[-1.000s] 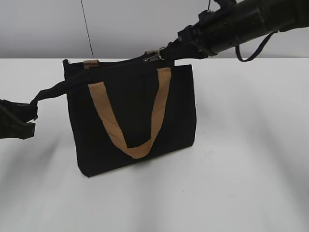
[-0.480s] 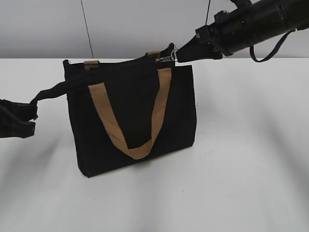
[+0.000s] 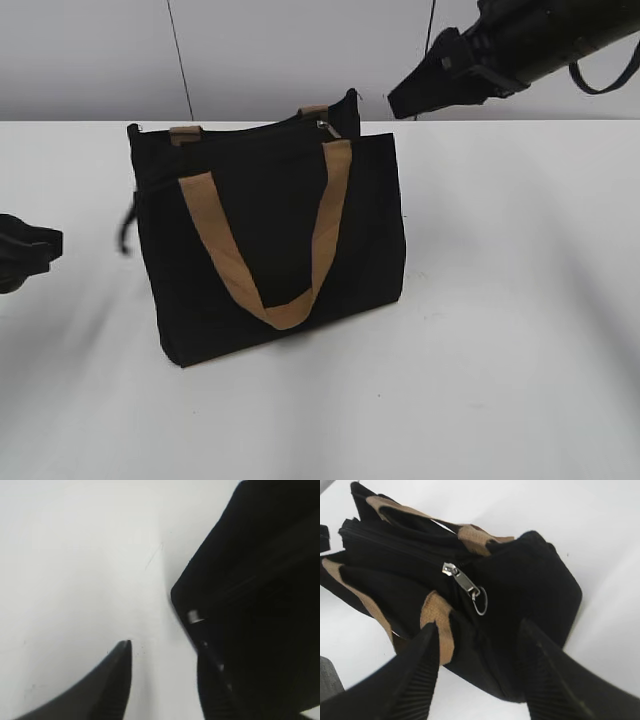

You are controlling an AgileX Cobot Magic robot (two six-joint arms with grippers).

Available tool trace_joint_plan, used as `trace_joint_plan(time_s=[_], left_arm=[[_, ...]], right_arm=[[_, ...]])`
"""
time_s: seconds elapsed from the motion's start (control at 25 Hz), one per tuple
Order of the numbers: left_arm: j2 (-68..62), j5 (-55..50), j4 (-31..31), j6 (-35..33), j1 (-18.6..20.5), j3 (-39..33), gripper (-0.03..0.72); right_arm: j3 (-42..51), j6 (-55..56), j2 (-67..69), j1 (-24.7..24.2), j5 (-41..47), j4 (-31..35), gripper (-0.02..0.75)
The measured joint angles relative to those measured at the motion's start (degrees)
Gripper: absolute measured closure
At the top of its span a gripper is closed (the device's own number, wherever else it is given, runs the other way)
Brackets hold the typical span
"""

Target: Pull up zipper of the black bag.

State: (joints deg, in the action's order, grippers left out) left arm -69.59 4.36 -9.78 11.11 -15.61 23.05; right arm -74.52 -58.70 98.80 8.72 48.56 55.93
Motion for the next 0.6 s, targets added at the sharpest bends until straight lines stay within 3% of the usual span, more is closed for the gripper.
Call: trace_joint_plan(time_s=[0.2, 0.4, 0.6], left_arm=[[5.6, -9.1, 3.9, 0.0, -0.5, 1.0, 0.24], [11.0, -23.9, 8.6, 0.1, -0.5, 4.5, 0.204], [17.1, -36.3, 9.8, -0.1, -0.5, 9.3, 0.201]], right_arm=[[0.0, 8.9, -3.2, 2.1, 0.2, -12.3, 0.335], [0.0, 19.0, -5.4, 6.0, 2.3, -24.6, 0.335], [4.3, 22.2, -10.8, 6.9, 3.7, -27.1, 0.335]])
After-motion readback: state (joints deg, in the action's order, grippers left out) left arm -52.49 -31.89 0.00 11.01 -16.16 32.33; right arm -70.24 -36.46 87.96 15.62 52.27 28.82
